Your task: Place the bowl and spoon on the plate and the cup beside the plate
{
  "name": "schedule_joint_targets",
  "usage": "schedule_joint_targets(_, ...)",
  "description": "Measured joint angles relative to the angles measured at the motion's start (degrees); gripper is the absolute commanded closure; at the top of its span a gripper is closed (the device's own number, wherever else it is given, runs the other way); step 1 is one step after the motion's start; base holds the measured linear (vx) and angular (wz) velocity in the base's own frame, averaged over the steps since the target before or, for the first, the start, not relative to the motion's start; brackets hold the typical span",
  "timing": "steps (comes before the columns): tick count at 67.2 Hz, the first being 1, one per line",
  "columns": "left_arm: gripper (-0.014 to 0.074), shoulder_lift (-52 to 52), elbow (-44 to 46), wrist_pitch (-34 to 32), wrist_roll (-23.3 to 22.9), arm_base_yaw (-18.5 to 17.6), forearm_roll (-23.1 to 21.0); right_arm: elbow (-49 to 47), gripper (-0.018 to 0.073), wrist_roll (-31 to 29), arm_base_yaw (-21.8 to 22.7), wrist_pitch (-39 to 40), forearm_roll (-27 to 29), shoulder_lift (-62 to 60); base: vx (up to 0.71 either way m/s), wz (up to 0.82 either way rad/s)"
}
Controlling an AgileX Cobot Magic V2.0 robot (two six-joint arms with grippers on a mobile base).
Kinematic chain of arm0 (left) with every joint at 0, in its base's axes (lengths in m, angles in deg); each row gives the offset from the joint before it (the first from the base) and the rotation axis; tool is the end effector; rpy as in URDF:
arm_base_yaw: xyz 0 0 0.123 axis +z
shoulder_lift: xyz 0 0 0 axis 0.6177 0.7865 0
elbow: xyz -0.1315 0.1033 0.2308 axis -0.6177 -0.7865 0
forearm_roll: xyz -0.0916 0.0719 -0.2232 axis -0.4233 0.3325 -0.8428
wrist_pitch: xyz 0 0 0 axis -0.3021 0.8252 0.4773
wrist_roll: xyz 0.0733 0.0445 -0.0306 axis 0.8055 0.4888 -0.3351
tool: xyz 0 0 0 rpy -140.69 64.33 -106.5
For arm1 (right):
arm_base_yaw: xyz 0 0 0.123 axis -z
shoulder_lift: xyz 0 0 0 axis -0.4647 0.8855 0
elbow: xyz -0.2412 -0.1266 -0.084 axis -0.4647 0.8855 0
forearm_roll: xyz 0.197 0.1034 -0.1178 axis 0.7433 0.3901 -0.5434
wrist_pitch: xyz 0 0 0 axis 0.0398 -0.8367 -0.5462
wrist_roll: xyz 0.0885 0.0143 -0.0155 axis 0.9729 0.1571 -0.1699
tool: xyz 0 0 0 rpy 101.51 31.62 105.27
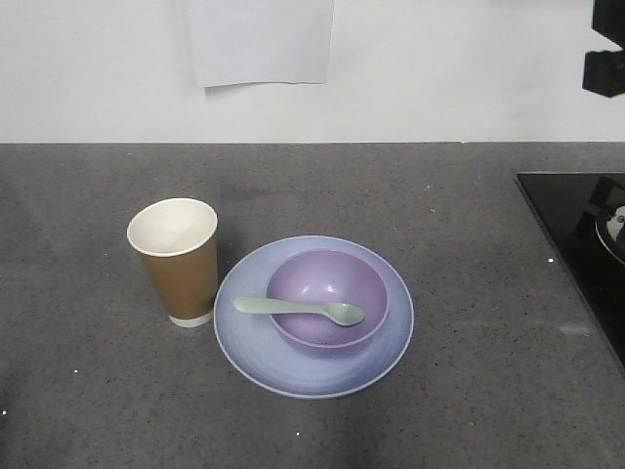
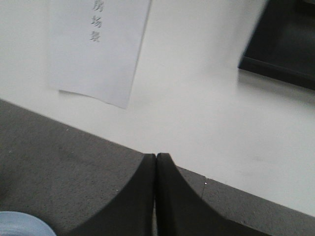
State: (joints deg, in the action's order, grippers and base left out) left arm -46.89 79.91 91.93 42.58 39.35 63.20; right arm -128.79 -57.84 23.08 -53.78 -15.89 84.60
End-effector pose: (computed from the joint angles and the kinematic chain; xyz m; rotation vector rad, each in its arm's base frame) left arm 0.0565 0.0013 0.1932 -0.0765 1.6332 -0.0367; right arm 0.2180 0.0337 0.4387 -0.3674 1.7343 0.0768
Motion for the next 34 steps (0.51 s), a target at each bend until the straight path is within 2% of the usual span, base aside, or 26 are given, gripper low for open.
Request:
schedule_joint_targets(7,0.0603,0.00,0.00,0.00,0.00,0.00,0.00,10.65,0.0566,8.19,0.00,9.39,-4.80,-6.59,0.00,0.00)
schedule_joint_targets(17,0.0603,0.00,0.00,0.00,0.00,0.00,0.00,25.17,0.0566,16.87,0.00,13.53,-13.55,-16.13,0.00,0.00)
schedule_joint_targets(25,0.0603,0.00,0.00,0.00,0.00,0.00,0.00,33.78,0.0566,20.31,0.00,14.98,-16.04,-22.39,0.00,0.00)
schedule_joint_targets(34,0.0603,0.00,0.00,0.00,0.00,0.00,0.00,43.44,0.0566,21.17,0.00,17.40,-16.19,-29.13,0.00,0.00)
